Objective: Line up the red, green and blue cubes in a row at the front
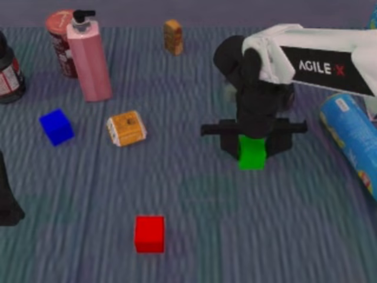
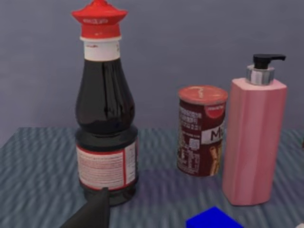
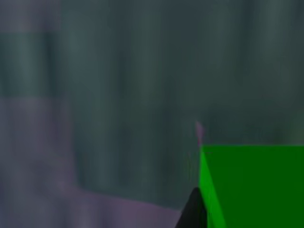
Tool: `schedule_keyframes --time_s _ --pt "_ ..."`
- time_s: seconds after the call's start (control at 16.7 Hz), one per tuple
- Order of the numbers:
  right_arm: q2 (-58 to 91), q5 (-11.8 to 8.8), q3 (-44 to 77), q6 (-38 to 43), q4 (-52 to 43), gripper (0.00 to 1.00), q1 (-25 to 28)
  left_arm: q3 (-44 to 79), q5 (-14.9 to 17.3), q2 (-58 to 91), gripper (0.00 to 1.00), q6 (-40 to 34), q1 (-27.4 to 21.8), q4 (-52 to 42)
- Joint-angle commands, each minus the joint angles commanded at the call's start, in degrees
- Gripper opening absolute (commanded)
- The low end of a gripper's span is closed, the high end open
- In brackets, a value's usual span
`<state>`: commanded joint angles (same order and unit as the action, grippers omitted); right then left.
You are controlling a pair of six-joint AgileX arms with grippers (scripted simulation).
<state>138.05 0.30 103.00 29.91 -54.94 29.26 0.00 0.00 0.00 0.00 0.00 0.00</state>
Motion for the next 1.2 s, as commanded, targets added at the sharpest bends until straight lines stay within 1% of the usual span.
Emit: schedule_keyframes --time_s 0.06,0.12,0.54,0.6,0.66,0.78,1.08,1.2 --pt "0.0 0.0 0.0 0.0 0.0 0.02 0.0 0.0 0.0 0.0 1.00 0.0 0.0 0.0" --pt "0.0 0.0 0.0 0.0 0.0 0.00 0.0 0.0 0.0 0.0 1.00 0.0 0.0 0.0" --pt "0.0 0.0 0.0 0.0 0.0 0.00 0.0 0.0 0.0 0.0 1.00 0.0 0.0 0.0" --pt "-1.8 0.7 0.3 -0.5 -0.8 0.00 0.0 0.0 0.0 0.0 1.00 0.0 0.0 0.0" --pt "-1.9 0.7 0.5 -0.5 -1.0 0.00 0.0 0.0 0.0 0.0 1.00 0.0 0.0 0.0" --pt "-2.4 0.5 2.1 -0.5 -3.1 0.00 0.1 0.0 0.0 0.0 1.00 0.0 0.0 0.0" --pt "-5.1 0.6 8.6 -0.6 -12.8 0.00 0.5 0.0 0.0 0.0 1.00 0.0 0.0 0.0" --pt "-5.7 0.7 9.8 -0.6 -14.1 0.00 0.5 0.0 0.0 0.0 1.00 0.0 0.0 0.0"
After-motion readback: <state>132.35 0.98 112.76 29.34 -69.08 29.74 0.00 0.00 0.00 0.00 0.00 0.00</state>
